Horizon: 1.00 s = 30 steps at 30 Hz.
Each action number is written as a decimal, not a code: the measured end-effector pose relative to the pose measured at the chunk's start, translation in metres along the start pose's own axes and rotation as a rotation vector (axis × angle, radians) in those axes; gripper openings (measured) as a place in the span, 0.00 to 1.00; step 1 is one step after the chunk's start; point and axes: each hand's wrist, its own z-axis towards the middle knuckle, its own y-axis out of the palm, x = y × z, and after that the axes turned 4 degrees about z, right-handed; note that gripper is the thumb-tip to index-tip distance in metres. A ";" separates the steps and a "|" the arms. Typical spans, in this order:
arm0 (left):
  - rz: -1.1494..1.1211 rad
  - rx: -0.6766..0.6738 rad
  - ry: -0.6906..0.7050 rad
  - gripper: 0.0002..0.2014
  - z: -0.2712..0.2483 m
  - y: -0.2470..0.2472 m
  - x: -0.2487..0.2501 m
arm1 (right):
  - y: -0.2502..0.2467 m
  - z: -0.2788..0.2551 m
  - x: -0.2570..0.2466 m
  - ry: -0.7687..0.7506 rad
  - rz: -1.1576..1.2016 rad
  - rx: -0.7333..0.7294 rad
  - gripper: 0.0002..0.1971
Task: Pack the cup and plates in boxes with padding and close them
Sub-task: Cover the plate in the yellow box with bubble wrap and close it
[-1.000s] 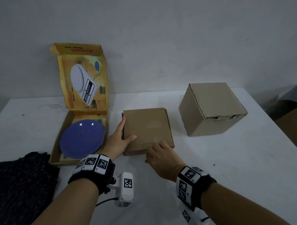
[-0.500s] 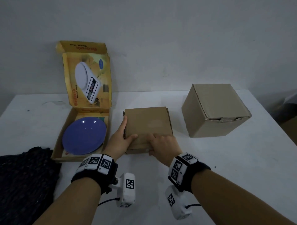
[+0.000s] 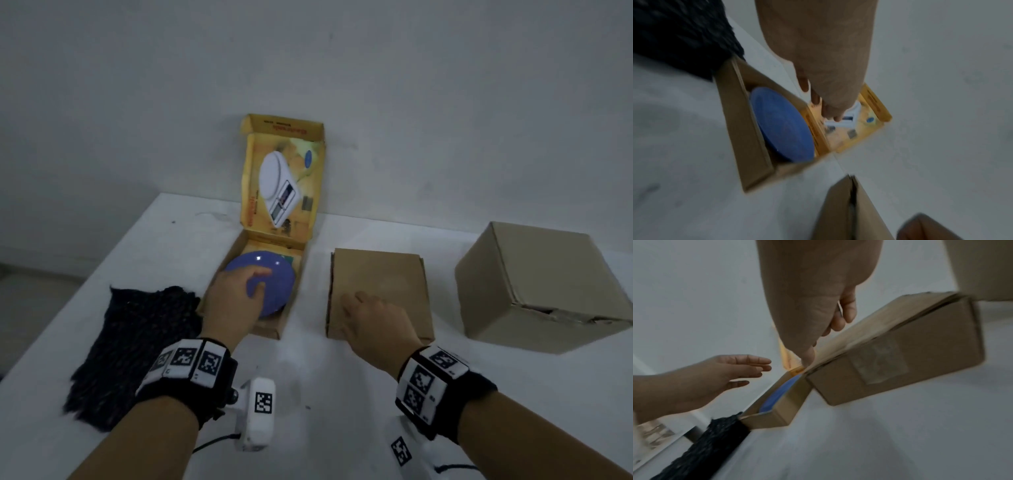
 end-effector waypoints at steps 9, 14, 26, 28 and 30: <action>0.099 0.000 -0.318 0.18 0.021 -0.062 -0.125 | 0.053 0.059 -0.093 -0.187 -0.047 -0.019 0.22; 0.020 -0.198 -0.114 0.17 0.036 -0.062 -0.136 | 0.070 0.081 -0.108 -0.075 -0.038 -0.020 0.17; -0.072 -0.450 0.011 0.14 0.060 -0.056 -0.133 | 0.085 0.079 -0.184 -0.270 0.120 0.206 0.20; -0.086 -0.390 0.030 0.13 0.066 -0.065 -0.137 | 0.090 0.082 -0.208 -0.374 0.194 0.005 0.39; -0.095 -0.347 0.040 0.13 0.072 -0.074 -0.143 | 0.096 0.088 -0.221 -0.407 0.105 -0.204 0.54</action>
